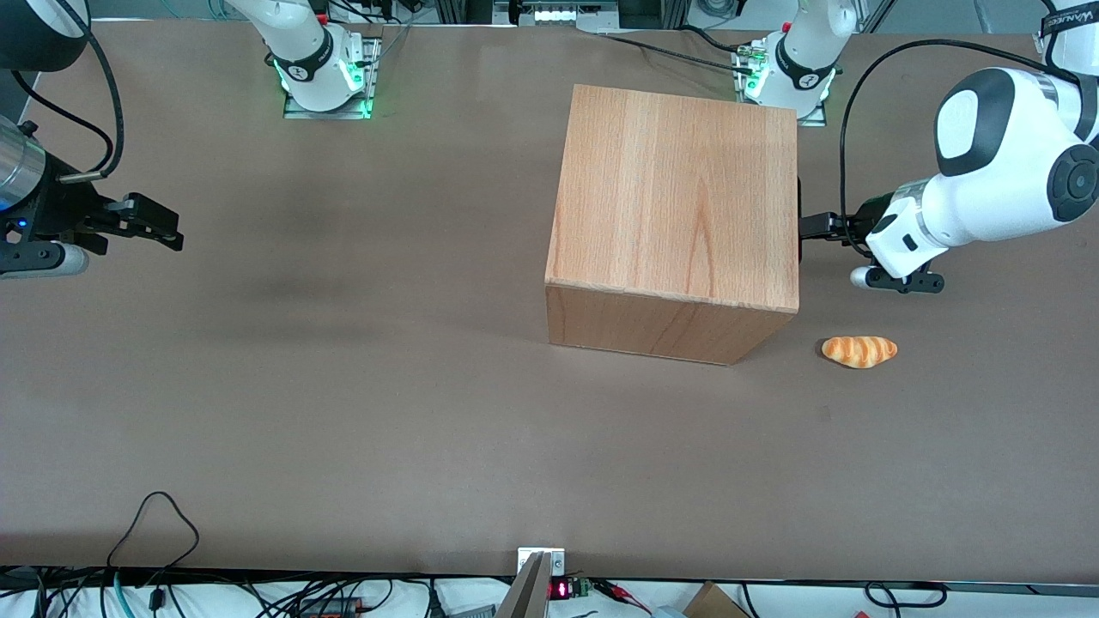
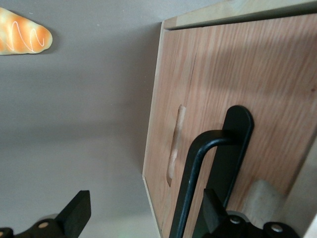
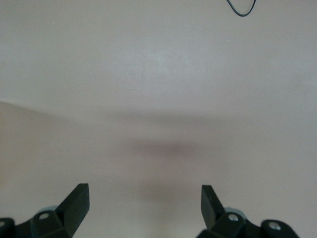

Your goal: Open top drawer with left arm

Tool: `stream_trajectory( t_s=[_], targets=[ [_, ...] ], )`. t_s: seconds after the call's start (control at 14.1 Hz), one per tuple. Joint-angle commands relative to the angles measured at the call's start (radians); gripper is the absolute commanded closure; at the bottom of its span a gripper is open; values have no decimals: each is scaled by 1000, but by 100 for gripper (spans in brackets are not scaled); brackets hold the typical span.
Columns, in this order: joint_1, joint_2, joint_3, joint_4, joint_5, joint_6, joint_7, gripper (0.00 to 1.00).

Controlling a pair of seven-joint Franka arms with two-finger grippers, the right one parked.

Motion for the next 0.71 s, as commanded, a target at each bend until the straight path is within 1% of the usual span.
stream_trajectory(
  t_s=[0.0,0.64],
  targets=[
    [0,11,-5,-5,-14,13,22,0],
    [0,34,-5,-6,-2,13,28,0]
  ],
)
